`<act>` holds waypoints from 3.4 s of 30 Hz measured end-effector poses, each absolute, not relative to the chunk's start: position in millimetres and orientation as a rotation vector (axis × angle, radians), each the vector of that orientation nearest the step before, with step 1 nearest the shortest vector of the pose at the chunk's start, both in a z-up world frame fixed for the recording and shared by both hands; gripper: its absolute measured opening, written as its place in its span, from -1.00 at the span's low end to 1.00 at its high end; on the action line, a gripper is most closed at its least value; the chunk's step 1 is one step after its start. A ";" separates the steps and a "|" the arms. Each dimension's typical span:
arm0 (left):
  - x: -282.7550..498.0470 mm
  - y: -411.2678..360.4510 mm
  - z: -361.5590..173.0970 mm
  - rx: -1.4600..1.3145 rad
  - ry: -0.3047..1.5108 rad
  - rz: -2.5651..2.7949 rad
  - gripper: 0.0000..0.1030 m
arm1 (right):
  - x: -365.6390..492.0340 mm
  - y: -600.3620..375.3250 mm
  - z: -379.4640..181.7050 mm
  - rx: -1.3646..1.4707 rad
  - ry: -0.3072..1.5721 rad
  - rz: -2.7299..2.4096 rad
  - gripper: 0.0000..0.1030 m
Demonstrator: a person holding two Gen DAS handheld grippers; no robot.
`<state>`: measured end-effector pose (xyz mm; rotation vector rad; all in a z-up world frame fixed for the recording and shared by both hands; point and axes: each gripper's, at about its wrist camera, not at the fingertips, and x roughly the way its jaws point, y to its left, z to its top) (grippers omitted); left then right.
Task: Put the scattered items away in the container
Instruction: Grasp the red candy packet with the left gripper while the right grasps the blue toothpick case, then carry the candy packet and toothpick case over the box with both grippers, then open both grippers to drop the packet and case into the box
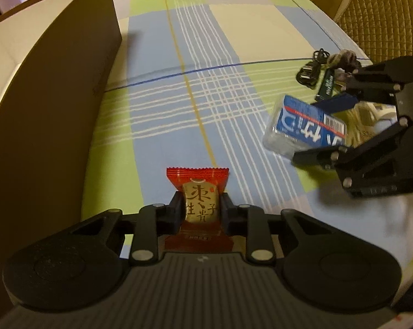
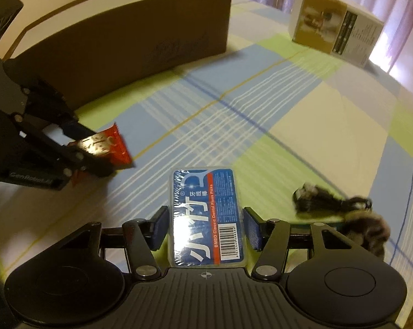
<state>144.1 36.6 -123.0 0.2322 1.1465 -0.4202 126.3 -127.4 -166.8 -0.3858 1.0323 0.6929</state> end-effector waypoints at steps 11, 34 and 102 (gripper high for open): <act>125.9 45.1 -114.0 0.218 1.141 -0.418 -0.56 | 126.9 -112.8 -174.3 -0.375 1.086 0.647 0.06; 80.7 91.1 -29.5 0.147 0.980 -0.463 -0.56 | 60.0 -82.2 -91.2 -0.341 1.044 0.786 0.05; 235.6 309.9 -71.6 0.124 1.133 -0.191 -0.51 | 242.2 198.5 -139.2 -0.338 1.138 0.759 0.07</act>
